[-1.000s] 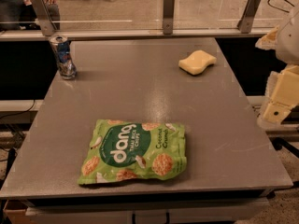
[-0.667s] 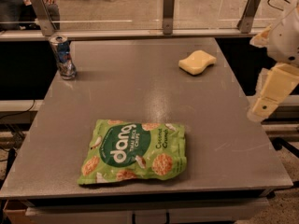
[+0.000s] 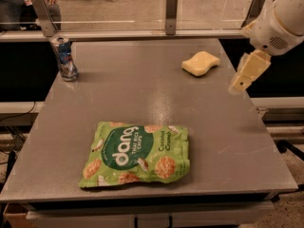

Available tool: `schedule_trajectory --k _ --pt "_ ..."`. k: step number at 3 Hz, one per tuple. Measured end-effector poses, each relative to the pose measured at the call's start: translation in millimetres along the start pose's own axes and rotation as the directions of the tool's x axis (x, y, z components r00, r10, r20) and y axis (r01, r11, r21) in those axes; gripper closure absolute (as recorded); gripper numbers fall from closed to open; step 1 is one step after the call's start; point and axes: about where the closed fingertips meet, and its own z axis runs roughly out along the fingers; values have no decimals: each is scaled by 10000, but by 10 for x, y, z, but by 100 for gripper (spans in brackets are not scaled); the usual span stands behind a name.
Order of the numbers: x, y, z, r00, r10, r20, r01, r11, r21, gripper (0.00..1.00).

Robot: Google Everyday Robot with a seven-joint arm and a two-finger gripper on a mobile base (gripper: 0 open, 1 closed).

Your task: Move sponge near green rice chip bag

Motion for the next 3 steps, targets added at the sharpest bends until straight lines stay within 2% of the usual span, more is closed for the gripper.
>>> schedule_trajectory --k 1,2,3 --pt "-82 -464 326 9952 456 861 -473 9987 186 0" --pt "-169 -786 660 9826 973 1580 -1016 9946 193 0" --pt "-181 -999 962 9626 1716 2096 -1764 9843 42 0"
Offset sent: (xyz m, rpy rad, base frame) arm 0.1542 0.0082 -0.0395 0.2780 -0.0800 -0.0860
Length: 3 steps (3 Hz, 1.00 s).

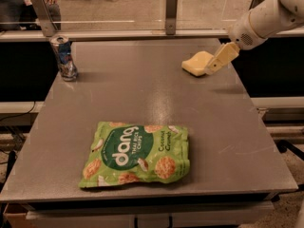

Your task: Move sponge near green rice chip bag

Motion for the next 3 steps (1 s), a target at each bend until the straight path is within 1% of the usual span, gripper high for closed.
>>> schedule_trajectory --k 1,2,3 --pt "31 -54 284 9970 760 172 -753 9965 -352 0" --pt "19 -23 543 9907 1341 237 -1316 9875 -870 0" --pt "8 43 734 9847 1726 216 -1679 9754 -1428 18"
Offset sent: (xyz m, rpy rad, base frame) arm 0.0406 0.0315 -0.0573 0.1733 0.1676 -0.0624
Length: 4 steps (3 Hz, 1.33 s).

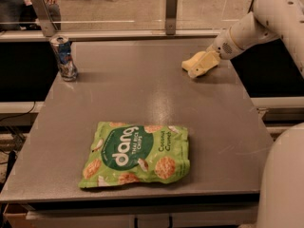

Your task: Move sponge near green rice chip bag

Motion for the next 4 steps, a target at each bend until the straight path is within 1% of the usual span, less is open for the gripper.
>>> schedule_trajectory --k 1,2,3,4 --pt "8 26 93 9997 244 26 -243 9992 -330 41" --pt "-55 40 60 9996 203 195 -195 9990 -408 64" --pt "-176 76 -51 9984 1 564 23 9991 -430 87" --pt "-383 179 -254 9921 -505 1146 555 9976 -407 100"
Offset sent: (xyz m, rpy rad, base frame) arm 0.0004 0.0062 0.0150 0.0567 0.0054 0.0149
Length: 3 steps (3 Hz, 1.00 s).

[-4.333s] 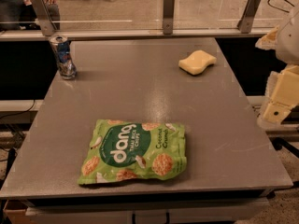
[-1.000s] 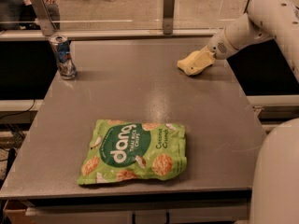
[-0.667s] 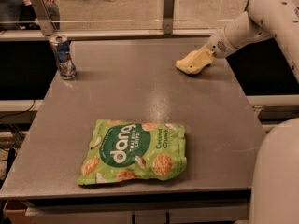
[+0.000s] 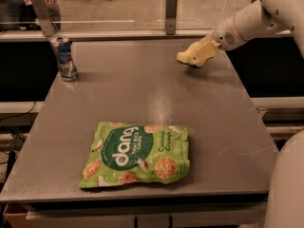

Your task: Move sponge near green rice chip bag

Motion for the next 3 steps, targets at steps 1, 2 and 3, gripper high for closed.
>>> schedule_trajectory --k 1,2,3 --pt "-201 220 -224 9963 -762 395 766 9970 -105 100" --pt "-260 589 -404 9859 -1601 485 1630 9847 -618 100" --pt "-207 1050 -343 9749 -2188 409 2226 9582 -1799 100"
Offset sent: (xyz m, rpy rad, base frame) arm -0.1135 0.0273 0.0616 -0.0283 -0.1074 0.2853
